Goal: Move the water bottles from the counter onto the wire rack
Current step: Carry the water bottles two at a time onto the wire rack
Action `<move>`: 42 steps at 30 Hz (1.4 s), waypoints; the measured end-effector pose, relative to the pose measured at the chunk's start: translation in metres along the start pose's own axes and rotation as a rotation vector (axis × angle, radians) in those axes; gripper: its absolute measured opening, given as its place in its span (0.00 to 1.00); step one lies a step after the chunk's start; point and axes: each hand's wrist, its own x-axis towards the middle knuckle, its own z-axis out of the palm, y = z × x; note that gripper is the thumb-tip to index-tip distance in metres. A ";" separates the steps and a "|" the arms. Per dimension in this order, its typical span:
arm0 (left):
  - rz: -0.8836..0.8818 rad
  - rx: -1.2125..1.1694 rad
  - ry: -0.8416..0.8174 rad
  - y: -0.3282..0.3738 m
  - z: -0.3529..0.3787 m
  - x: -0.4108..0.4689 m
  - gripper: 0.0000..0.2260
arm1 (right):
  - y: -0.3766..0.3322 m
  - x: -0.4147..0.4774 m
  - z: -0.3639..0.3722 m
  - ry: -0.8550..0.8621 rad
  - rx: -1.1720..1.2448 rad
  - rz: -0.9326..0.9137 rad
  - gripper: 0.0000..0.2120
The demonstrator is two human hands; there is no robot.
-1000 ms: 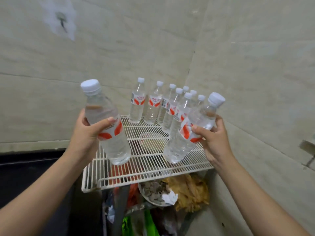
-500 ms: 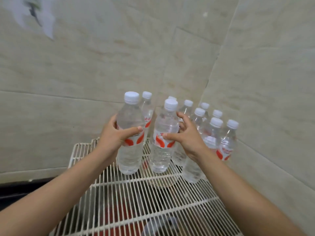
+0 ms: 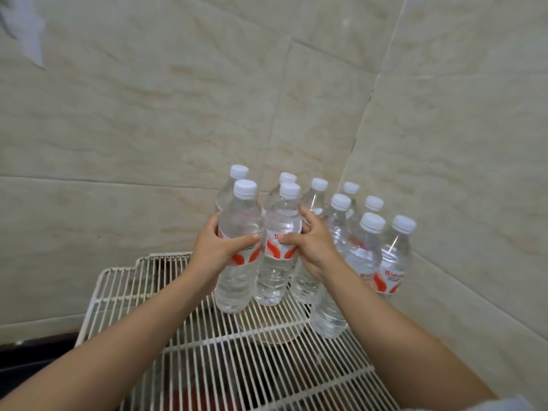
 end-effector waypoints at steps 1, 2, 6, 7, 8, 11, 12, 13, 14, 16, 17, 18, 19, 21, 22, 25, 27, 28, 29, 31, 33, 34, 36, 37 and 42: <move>0.002 0.008 0.005 -0.002 0.001 0.000 0.23 | 0.002 0.001 -0.002 0.001 0.004 0.014 0.30; 0.004 0.014 0.010 -0.003 0.002 0.001 0.23 | 0.003 0.001 -0.004 0.009 0.005 0.030 0.30; 0.018 0.067 -0.008 -0.006 0.008 0.003 0.21 | -0.006 -0.002 -0.001 0.056 -0.097 0.053 0.32; 0.021 0.091 -0.018 -0.006 0.010 0.003 0.21 | -0.009 -0.005 0.001 0.067 -0.129 0.054 0.32; 0.023 0.110 -0.020 -0.007 0.012 0.003 0.21 | -0.011 -0.009 0.003 0.081 -0.160 0.054 0.32; 0.014 0.144 0.030 -0.007 0.012 0.002 0.24 | -0.015 -0.023 0.008 0.162 -0.270 0.052 0.27; 0.006 0.158 0.036 -0.006 0.011 0.001 0.26 | -0.015 -0.029 0.009 0.188 -0.286 0.042 0.25; -0.006 0.173 0.026 -0.005 0.011 -0.001 0.27 | -0.014 -0.035 0.011 0.197 -0.294 0.025 0.24; -0.026 0.191 0.008 -0.005 0.010 -0.004 0.28 | -0.012 -0.043 0.013 0.189 -0.301 0.011 0.25; -0.087 0.241 -0.016 -0.007 0.008 -0.012 0.31 | -0.007 -0.058 0.018 0.148 -0.304 0.003 0.29; -0.124 0.277 -0.014 -0.009 0.006 -0.017 0.32 | -0.004 -0.065 0.019 0.126 -0.300 0.002 0.31; -0.165 0.318 -0.008 -0.011 0.003 -0.023 0.32 | -0.001 -0.071 0.019 0.109 -0.295 0.006 0.31; -0.202 0.363 -0.002 -0.013 -0.002 -0.029 0.33 | 0.001 -0.077 0.019 0.098 -0.288 0.016 0.29; -0.239 0.469 0.026 -0.015 -0.013 -0.042 0.32 | 0.004 -0.089 0.017 0.075 -0.302 0.032 0.21; -0.245 0.507 0.052 -0.014 -0.020 -0.049 0.31 | 0.006 -0.096 0.018 0.058 -0.339 0.034 0.18; -0.261 0.537 0.136 -0.008 -0.040 -0.070 0.26 | 0.016 -0.117 0.023 0.003 -0.475 0.031 0.23; -0.257 0.557 0.193 -0.003 -0.051 -0.087 0.20 | 0.018 -0.129 0.028 -0.024 -0.546 0.038 0.25; -0.256 0.560 0.221 -0.001 -0.056 -0.097 0.17 | 0.019 -0.135 0.030 -0.050 -0.565 0.033 0.25; -0.256 0.559 0.245 0.002 -0.061 -0.107 0.14 | 0.020 -0.140 0.032 -0.080 -0.581 0.026 0.25; -0.255 0.559 0.285 0.006 -0.068 -0.131 0.12 | 0.021 -0.151 0.037 -0.137 -0.605 0.021 0.26; -0.260 0.550 0.344 0.011 -0.076 -0.161 0.12 | 0.022 -0.164 0.042 -0.198 -0.636 0.011 0.26; -0.263 0.543 0.382 0.013 -0.080 -0.177 0.12 | 0.022 -0.171 0.045 -0.231 -0.655 -0.003 0.26; -0.251 0.545 0.475 0.016 -0.091 -0.215 0.10 | 0.020 -0.186 0.056 -0.298 -0.661 -0.062 0.25; -0.243 0.562 0.526 0.017 -0.098 -0.235 0.09 | 0.018 -0.195 0.063 -0.325 -0.643 -0.109 0.24; -0.301 0.625 0.768 0.022 -0.142 -0.337 0.08 | 0.006 -0.251 0.120 -0.468 -0.514 -0.311 0.19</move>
